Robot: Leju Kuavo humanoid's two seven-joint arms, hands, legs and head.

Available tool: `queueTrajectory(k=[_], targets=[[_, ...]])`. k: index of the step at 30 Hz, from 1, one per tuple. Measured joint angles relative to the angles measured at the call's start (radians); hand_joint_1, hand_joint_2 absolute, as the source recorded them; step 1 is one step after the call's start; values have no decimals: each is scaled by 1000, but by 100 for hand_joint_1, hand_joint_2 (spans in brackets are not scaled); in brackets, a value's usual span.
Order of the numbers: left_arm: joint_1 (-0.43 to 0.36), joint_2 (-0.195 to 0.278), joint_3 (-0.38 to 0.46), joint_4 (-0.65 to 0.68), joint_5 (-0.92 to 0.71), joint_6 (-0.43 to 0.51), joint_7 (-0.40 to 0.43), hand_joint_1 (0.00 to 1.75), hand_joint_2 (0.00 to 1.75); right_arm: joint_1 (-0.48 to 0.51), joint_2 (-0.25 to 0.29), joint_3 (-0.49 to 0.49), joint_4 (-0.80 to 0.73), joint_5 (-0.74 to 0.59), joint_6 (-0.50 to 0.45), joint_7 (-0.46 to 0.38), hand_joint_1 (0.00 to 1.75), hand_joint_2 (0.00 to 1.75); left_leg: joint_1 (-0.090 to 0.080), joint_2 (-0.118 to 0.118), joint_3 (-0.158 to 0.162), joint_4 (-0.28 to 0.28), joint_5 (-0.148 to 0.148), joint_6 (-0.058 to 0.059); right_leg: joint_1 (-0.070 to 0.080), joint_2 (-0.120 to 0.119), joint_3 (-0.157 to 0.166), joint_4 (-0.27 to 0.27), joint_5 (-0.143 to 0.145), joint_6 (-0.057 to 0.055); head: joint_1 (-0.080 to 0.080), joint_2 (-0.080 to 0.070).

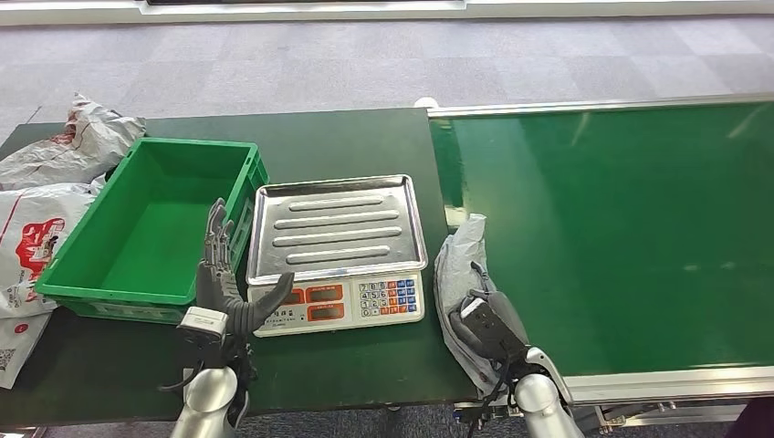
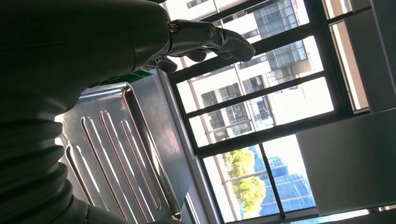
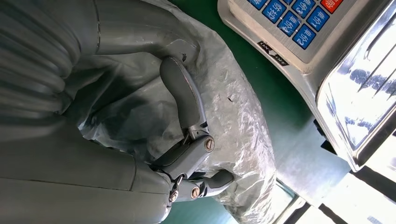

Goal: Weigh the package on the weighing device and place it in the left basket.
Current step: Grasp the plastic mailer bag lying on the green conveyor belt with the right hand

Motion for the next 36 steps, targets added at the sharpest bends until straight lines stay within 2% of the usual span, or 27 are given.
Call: queueTrajectory(k=[9, 11, 13, 15, 16, 22, 36], targets=[[-2, 0, 0, 4, -3, -2, 0, 0, 175, -1, -5, 8, 1, 10, -4, 16, 0, 175, 0, 0, 0, 0, 0, 0, 0, 0, 0, 0, 0, 0, 0, 0], [-2, 0, 0, 4, -8, -6, 0, 0, 175, -4, -7, 15, 4, 50, -5, 82, 87, 175, 0, 0, 0, 0, 0, 0, 0, 0, 0, 0, 0, 0, 0, 0], [-3, 0, 0, 5, -16, -13, 3, 0, 175, -15, -11, 23, 20, 126, -17, 213, 175, 175, 0, 0, 0, 0, 0, 0, 0, 0, 0, 0, 0, 0, 0, 0], [-6, 0, 0, 7, -20, -18, 9, 0, 175, -35, -14, 27, 47, 186, -33, 318, 175, 175, 0, 0, 1, 0, 0, 0, 0, 0, 1, 0, 0, 0, 0, 0], [-7, -1, 0, 7, -21, -19, 12, 0, 175, -45, -14, 30, 61, 200, -38, 340, 175, 175, 0, 1, 2, 0, 0, 0, 0, 0, 2, 0, 0, 0, 0, 0], [-9, -2, 0, 6, -23, -16, 18, 0, 175, -89, -15, 43, 116, 220, -52, 343, 175, 175, 0, 1, 5, 0, 0, 0, 0, 1, 5, 0, 0, 0, 0, 0], [-5, 0, 0, 2, -21, 0, 19, 0, 175, -120, -15, 49, 159, 204, -57, 342, 175, 175, 0, 1, 6, 0, -1, 0, 0, 1, 6, 0, -1, -1, 0, 0]])
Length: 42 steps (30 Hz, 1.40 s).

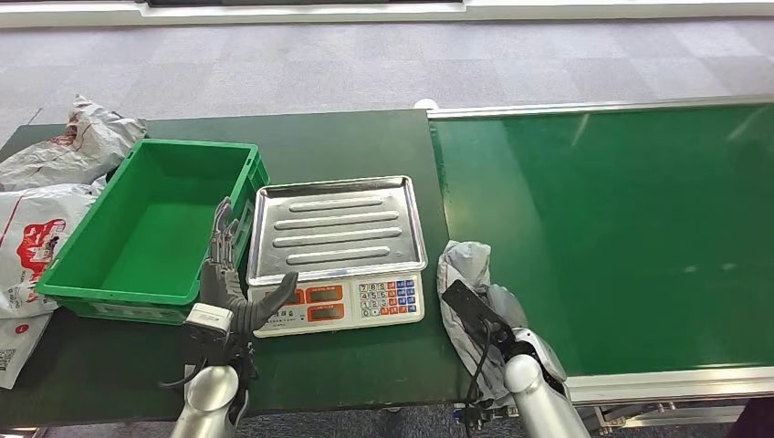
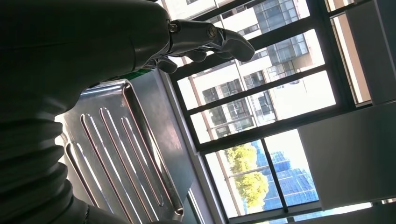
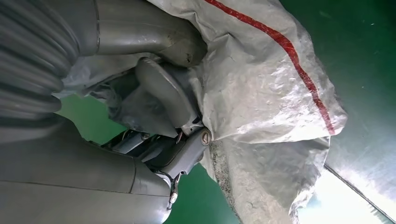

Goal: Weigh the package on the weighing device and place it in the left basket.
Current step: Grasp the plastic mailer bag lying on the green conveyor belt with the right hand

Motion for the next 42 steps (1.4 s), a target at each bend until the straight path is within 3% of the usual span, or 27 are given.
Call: queueTrajectory(k=[8, 11, 17, 30, 34, 42], targets=[[8, 4, 0, -3, 1, 5, -1, 0, 175, -2, -2, 11, 13, -5, -47, -12, 175, 175, 0, 0, 0, 0, 0, 0, 0, 0, 0, 0, 0, 0, 0, 0], [14, 5, 0, -8, 2, 13, -2, 0, 175, 14, -1, 13, -4, -19, -107, -44, 175, 175, 0, -2, -1, 0, 0, 0, 0, -1, 0, 0, 0, 0, 0, 0], [37, 6, 0, -30, 3, 22, -3, 0, 175, 120, 21, 13, -297, -163, -338, -183, 175, 175, -1, -6, -5, 0, 0, 0, 0, -4, -3, 0, 0, 0, 0, 0], [36, 4, 0, -27, 5, 32, -5, 0, 175, 222, 56, 13, -746, -171, -494, -223, 175, 175, -1, -6, -5, 0, 0, 0, 0, -4, -3, 0, -1, 1, 0, 0], [29, 1, -3, -18, 7, 32, -5, 0, 175, 235, 65, 13, -812, -160, -536, -225, 175, 175, -1, -6, -5, 0, 0, 0, 0, -4, -3, 0, -1, 1, 0, 0], [16, -4, -13, -3, 7, 28, -7, 0, 175, 225, 72, 20, -844, -176, -532, -248, 175, 175, -1, -6, -6, 0, 0, 0, 0, -4, -3, 0, -1, 1, 0, 0]])
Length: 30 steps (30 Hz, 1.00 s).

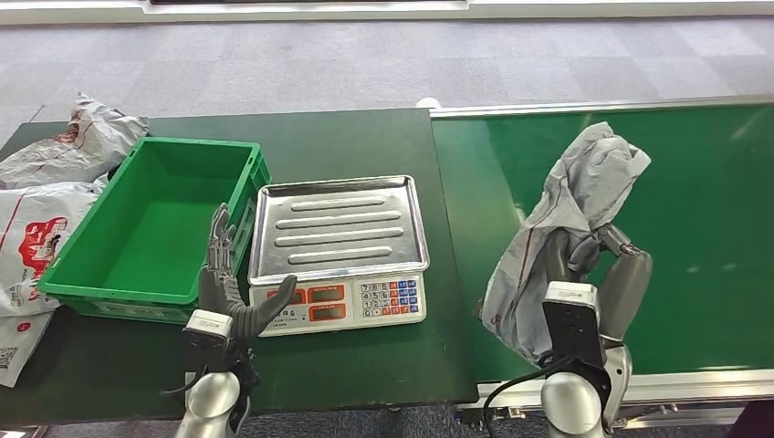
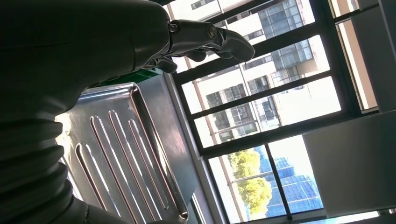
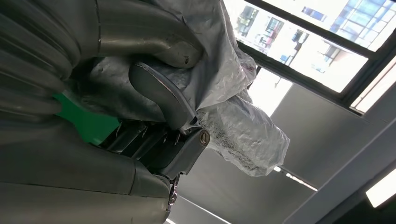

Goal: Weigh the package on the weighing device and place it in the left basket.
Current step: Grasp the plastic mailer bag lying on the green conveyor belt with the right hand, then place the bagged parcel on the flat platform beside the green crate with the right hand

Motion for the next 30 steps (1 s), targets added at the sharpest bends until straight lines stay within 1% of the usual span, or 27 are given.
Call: queueTrajectory(k=[1, 3, 7, 8, 10, 16, 18, 21, 26, 28, 29, 30], targets=[[-8, -1, -5, 8, 0, -4, -2, 0, 175, -22, 2, 8, 13, -13, 7, -8, 175, 175, 0, 0, 0, 0, 0, 0, 0, 0, 0, 0, 0, 0, 0, 0], [-34, -5, -20, 31, 4, -8, -9, 0, 175, -100, 10, 31, 77, -49, 12, -21, 175, 175, 0, 1, 0, 0, 1, 0, 0, 1, -1, 0, 1, -1, 0, 0], [-82, -20, -61, 85, 30, 13, -29, 0, 175, -329, 48, 68, 309, -141, -6, -35, 175, 175, 0, 2, -1, 0, 5, 0, 0, 1, -2, 1, 5, -1, 0, 0], [-89, -21, -69, 95, 35, 19, -32, 0, 175, -378, 57, 72, 362, -157, -8, -38, 175, 175, 0, 1, -1, 0, 7, 1, 0, 1, -2, 1, 6, -1, 0, 0], [-98, -24, -79, 111, 40, 24, -35, 0, 175, -440, 68, 77, 433, -170, -11, -42, 175, 175, 0, -1, -1, 0, 8, 1, 0, -1, -2, 1, 7, -1, 0, 0], [-109, -24, -91, 138, 55, 34, -44, 0, 175, -534, 87, 89, 570, -173, -20, -31, 175, 175, 0, -4, -5, 0, 9, 0, 0, -3, -5, 2, 7, -1, 0, 0], [-115, -24, -95, 151, 63, 47, -54, 0, 175, -583, 96, 91, 641, -177, -30, -33, 175, 175, 0, -4, -6, 0, 9, 0, 0, -3, -6, 2, 7, -1, 0, 0], [-117, -21, -97, 164, 75, 62, -65, 0, 175, -658, 113, 91, 756, -196, -51, -57, 175, 175, 0, -4, -6, 0, 9, 0, 0, -3, -6, 1, 7, -1, 0, 0], [-117, -12, -97, 174, 75, 65, -68, 0, 175, -740, 128, 91, 911, -233, -69, -61, 175, 175, 0, -4, -7, 0, 9, 0, 0, -3, -7, 2, 7, -1, 0, 0], [-117, -8, -97, 178, 69, 62, -67, 0, 175, -765, 129, 91, 967, -257, -34, -65, 175, 175, 0, -4, -7, 0, 9, 0, 0, -3, -7, 1, 7, -1, 0, 0], [-117, -6, -97, 181, 65, 58, -67, 0, 175, -776, 129, 91, 996, -279, 18, -74, 175, 175, 0, -4, -7, 0, 9, 0, 0, -3, -7, 1, 7, -1, 0, 0], [-118, -4, -97, 185, 61, 52, -67, 0, 175, -787, 129, 91, 1024, -304, 92, -90, 175, 175, 0, -4, -7, 0, 9, 0, 0, -3, -8, 1, 7, -1, 0, 0]])
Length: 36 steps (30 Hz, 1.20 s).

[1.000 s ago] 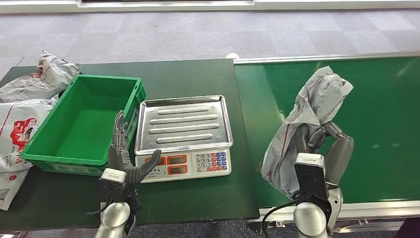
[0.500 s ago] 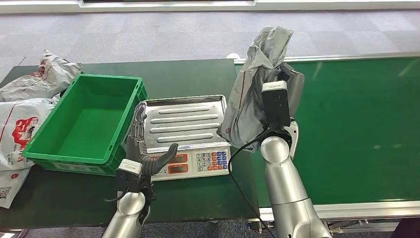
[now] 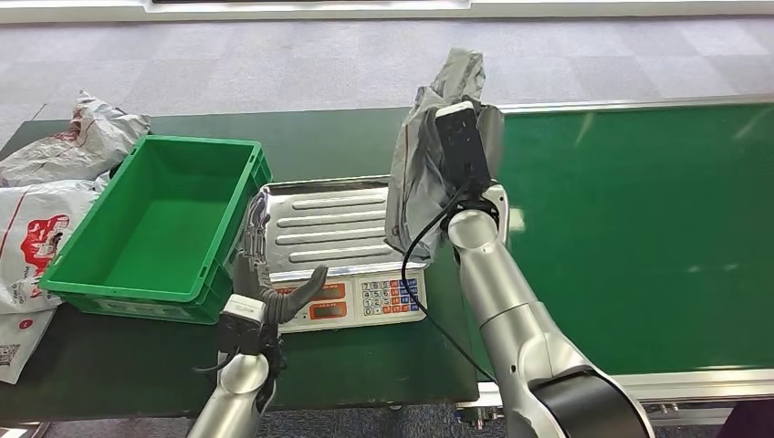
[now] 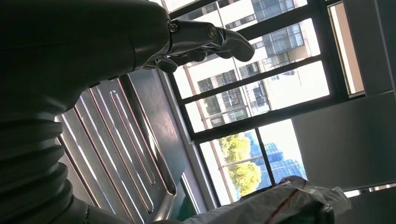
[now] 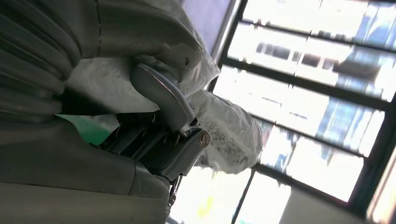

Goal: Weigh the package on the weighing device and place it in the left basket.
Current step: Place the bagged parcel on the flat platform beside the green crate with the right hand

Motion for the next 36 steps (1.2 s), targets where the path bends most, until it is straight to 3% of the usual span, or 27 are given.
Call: queueTrajectory(k=[3, 5, 13, 16, 17, 21, 25, 29, 36], targets=[[-7, 5, 0, 12, -10, -21, -1, 0, 175, -21, -1, -1, 70, -62, 245, -62, 175, 175, 0, 0, 0, 0, 0, 0, 0, 0, -1, 0, 0, 0, 0, 0], [-15, 7, 0, 18, -14, -34, -1, 0, 175, -27, -1, -1, 100, -81, 355, -94, 175, 175, 0, -2, -1, 0, 0, 0, 0, -2, -1, 0, 0, 0, 0, 0], [-40, 7, 0, 32, -45, -81, 6, 0, 175, -26, -4, 5, 135, -95, 644, -136, 175, 175, 0, -1, -1, 0, 0, 0, 0, -1, -1, 0, 0, 0, 0, 0], [-48, 7, 0, 37, -49, -90, 9, 0, 175, -18, -8, 15, 131, -103, 703, -137, 175, 175, 0, -1, -1, 0, 0, 0, 0, -1, -1, 0, 0, 0, 0, 0], [-49, 7, 0, 38, -49, -91, 10, 0, 175, -17, -10, 17, 131, -104, 709, -137, 175, 175, 0, -1, -1, 0, 0, 0, 0, -1, -1, 0, 0, 0, 0, 0], [-53, 7, 0, 43, -61, -100, 14, 0, 175, -8, -22, 38, 118, -111, 714, -137, 0, 175, 0, -1, -1, 0, 0, 0, 0, -1, -1, 0, 0, 0, 0, 0], [-41, 7, 0, 35, -76, -90, 17, 0, 175, 3, -26, 54, 114, -80, 573, -131, 0, 0, 0, -1, -2, 0, 0, 0, 0, -1, -1, 0, 0, 0, 0, 0], [-12, 9, 7, 5, -82, -76, 17, 0, 175, 3, -24, 73, 114, 19, 366, -76, 0, 0, 0, -1, -2, 0, 0, 0, 0, -1, -2, 0, 0, 0, 0, 0], [10, 13, 13, -24, -83, -71, 19, 0, 175, 3, -15, 97, 114, 62, 307, -46, 0, 0, 0, -2, -3, 0, 0, 0, 0, -2, -2, 0, 0, 0, 0, 0]])
